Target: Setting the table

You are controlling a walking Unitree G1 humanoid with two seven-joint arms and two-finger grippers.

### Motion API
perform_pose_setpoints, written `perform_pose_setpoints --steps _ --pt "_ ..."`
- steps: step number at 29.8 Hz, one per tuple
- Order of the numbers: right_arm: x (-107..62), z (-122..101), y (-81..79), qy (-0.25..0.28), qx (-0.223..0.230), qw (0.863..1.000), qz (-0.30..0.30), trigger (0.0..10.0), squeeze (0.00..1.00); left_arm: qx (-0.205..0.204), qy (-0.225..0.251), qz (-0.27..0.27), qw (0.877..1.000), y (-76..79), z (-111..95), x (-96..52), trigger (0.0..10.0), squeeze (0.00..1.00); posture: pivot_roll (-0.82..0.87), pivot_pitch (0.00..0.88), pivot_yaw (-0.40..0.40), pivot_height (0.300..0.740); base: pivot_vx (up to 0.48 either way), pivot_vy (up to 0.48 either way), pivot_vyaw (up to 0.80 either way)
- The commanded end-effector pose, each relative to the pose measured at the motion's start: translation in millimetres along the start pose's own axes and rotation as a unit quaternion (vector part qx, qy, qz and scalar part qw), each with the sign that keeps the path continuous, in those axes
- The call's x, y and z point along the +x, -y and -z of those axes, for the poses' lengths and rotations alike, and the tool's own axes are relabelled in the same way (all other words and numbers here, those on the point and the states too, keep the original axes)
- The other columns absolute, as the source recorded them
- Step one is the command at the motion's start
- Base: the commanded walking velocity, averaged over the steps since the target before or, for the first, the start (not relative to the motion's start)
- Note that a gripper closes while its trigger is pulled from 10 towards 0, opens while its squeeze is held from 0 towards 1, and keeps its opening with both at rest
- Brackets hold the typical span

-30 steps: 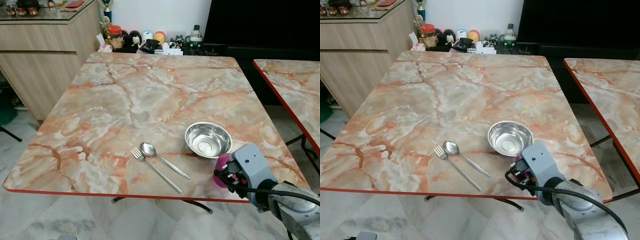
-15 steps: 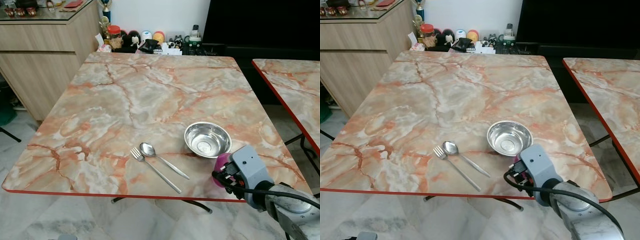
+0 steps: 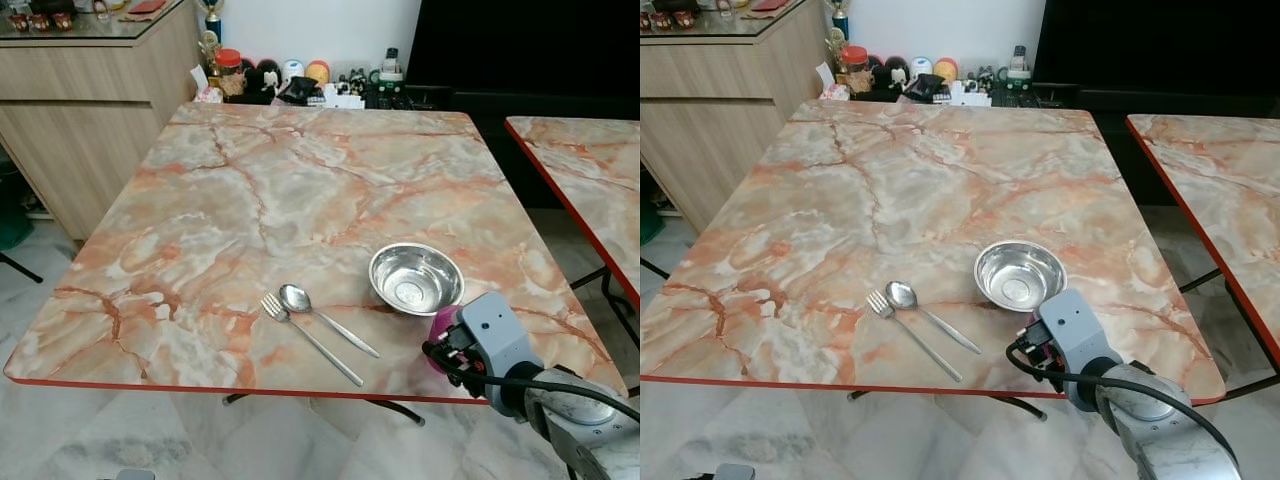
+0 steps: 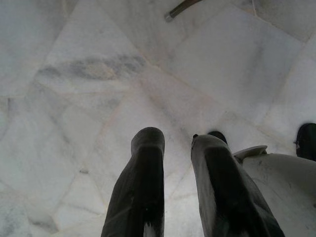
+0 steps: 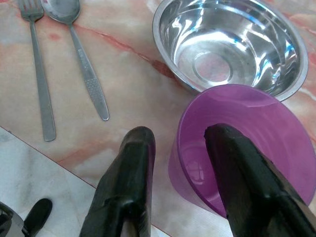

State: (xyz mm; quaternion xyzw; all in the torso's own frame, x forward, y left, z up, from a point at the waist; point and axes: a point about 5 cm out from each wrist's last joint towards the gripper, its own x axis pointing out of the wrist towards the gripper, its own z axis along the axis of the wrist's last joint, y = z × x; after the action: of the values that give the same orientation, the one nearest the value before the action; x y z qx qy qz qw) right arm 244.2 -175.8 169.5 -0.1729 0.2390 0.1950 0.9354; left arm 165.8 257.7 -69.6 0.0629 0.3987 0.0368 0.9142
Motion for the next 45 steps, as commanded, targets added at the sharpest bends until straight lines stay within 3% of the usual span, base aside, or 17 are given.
perform_pose_setpoints --steps 1,2,4,5,15,16,17,18,21,45 --pt "1.2 1.6 -0.7 0.001 0.000 1.000 0.000 10.0 0.00 0.007 -0.019 0.000 1.000 -2.8 9.9 -3.5 10.0 0.00 -0.05 0.148 -0.001 0.740 0.000 0.000 0.00" --pt "1.7 1.6 -0.5 0.001 0.000 1.000 0.001 6.2 0.00 0.006 -0.019 0.000 1.000 -2.7 9.7 -3.4 10.0 0.00 -0.05 0.148 0.000 0.740 0.000 0.000 0.00" --pt "2.0 1.5 -0.4 0.002 0.000 1.000 0.001 5.8 0.00 0.006 -0.019 0.000 1.000 -2.8 9.6 -3.4 10.0 0.00 -0.05 0.148 0.000 0.740 0.000 0.000 0.00" --pt "2.7 0.8 -0.5 0.003 -0.001 1.000 0.001 10.0 0.00 0.006 -0.019 0.001 1.000 -2.7 9.4 -3.3 10.0 0.00 -0.06 0.148 0.000 0.740 0.000 0.000 0.00" --pt "4.9 0.5 -0.2 0.005 -0.002 1.000 0.003 10.0 0.00 0.006 -0.020 0.001 1.000 -2.8 9.9 -3.5 10.0 0.00 -0.05 0.152 -0.001 0.740 0.000 0.000 0.00" --pt "4.9 0.6 -0.3 0.005 -0.002 1.000 0.002 9.3 0.00 0.006 -0.020 0.001 1.000 -2.7 10.1 -3.5 10.0 0.00 -0.05 0.152 -0.001 0.740 0.000 0.000 0.00" --pt "5.0 0.6 -0.4 0.005 -0.002 1.000 0.002 4.4 0.00 0.006 -0.020 0.001 1.000 -2.7 10.2 -3.6 10.0 0.00 -0.05 0.151 -0.001 0.740 0.000 0.000 0.00" --pt "5.1 0.6 -0.5 0.006 -0.002 1.000 0.002 3.8 0.00 0.006 -0.020 0.001 1.000 -2.7 10.3 -3.6 10.0 0.00 -0.05 0.151 0.000 0.740 0.000 0.000 0.00" --pt "6.0 0.4 -1.3 0.007 -0.003 1.000 0.001 3.1 0.00 0.006 -0.020 0.001 1.000 -2.7 10.4 -3.6 10.0 0.00 -0.05 0.150 -0.001 0.740 0.000 0.000 0.00" --pt "8.6 -2.0 -2.2 0.015 0.003 1.000 0.006 3.2 0.00 0.008 -0.020 0.000 1.000 -3.7 9.9 -3.6 10.0 0.00 -0.05 0.152 0.001 0.740 0.000 0.000 0.00"
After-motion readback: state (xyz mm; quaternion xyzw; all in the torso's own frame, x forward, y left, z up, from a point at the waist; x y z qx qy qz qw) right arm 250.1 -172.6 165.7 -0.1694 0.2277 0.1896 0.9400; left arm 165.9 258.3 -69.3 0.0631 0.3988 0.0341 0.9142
